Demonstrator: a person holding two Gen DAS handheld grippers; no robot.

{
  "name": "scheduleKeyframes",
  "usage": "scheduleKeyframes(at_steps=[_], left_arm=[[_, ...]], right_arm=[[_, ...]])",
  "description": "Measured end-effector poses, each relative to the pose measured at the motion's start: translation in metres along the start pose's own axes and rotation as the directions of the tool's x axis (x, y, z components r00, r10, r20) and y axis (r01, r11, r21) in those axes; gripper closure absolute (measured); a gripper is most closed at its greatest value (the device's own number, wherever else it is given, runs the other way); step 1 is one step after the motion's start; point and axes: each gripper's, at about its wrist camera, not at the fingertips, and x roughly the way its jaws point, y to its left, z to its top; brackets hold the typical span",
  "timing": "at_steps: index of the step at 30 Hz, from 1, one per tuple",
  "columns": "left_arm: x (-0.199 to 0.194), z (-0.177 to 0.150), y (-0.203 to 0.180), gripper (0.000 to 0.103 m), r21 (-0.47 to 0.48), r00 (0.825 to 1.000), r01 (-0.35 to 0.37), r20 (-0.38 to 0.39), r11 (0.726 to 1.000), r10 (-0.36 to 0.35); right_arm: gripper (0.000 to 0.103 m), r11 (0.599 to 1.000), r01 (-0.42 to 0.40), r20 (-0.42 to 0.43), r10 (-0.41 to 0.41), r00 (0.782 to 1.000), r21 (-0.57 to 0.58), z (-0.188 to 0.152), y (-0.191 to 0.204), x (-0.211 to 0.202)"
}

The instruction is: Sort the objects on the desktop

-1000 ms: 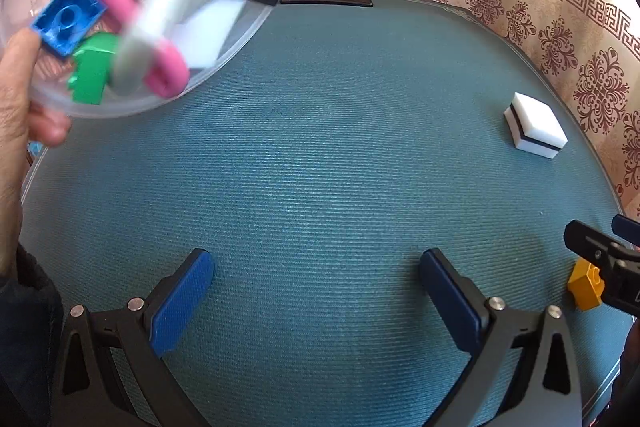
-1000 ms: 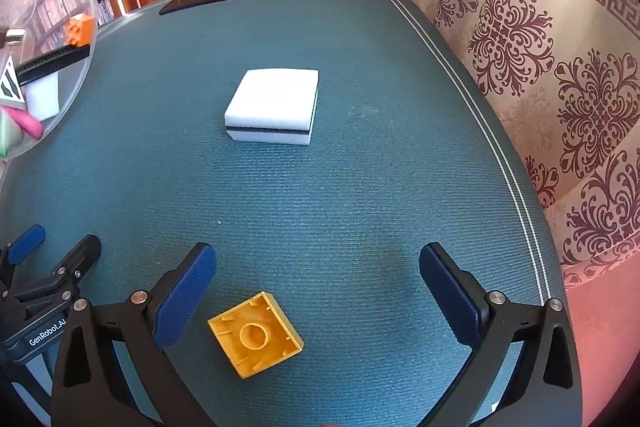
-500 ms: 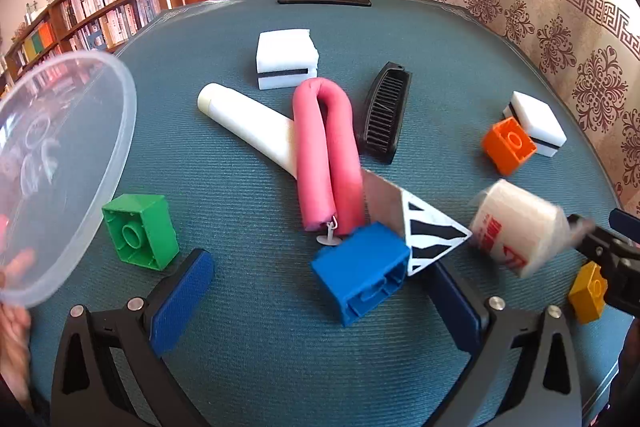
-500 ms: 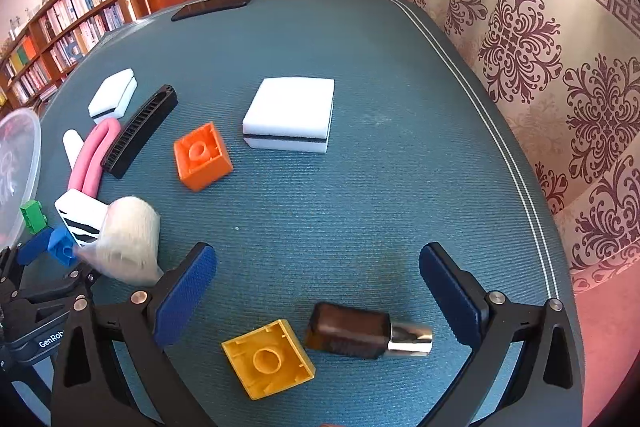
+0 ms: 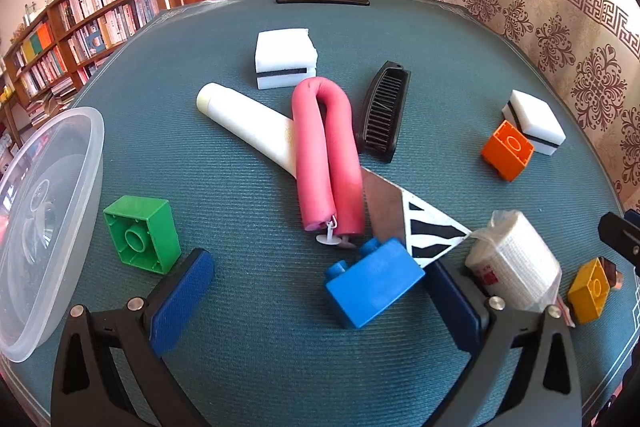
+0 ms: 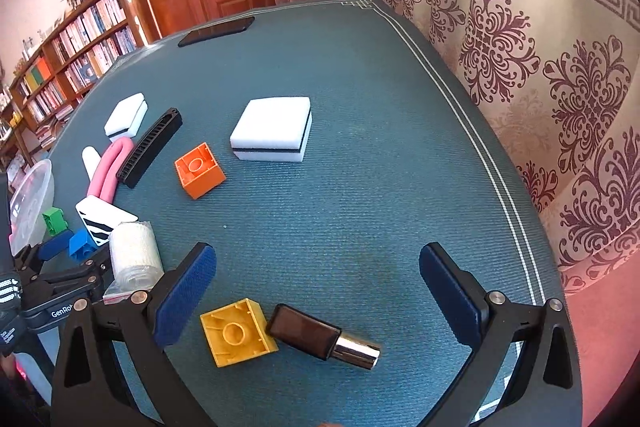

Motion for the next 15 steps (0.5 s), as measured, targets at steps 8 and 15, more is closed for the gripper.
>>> scheduleKeyframes(at_steps=[8, 15], left_arm=[[0.001, 0.003, -0.001, 0.000, -0.001, 1.000, 0.000, 0.001, 1.000, 0.000], [0.001, -0.002, 0.002, 0.000, -0.002, 1.000, -0.002, 0.001, 1.000, 0.002]], right_arm=[[0.000, 1.000, -0.001, 0.004, 0.001, 1.000, -0.005, -0.011, -0.009, -0.011], [0.000, 0.999, -0.026, -0.002, 0.026, 1.000, -0.029, -0.020, -0.007, -0.014]])
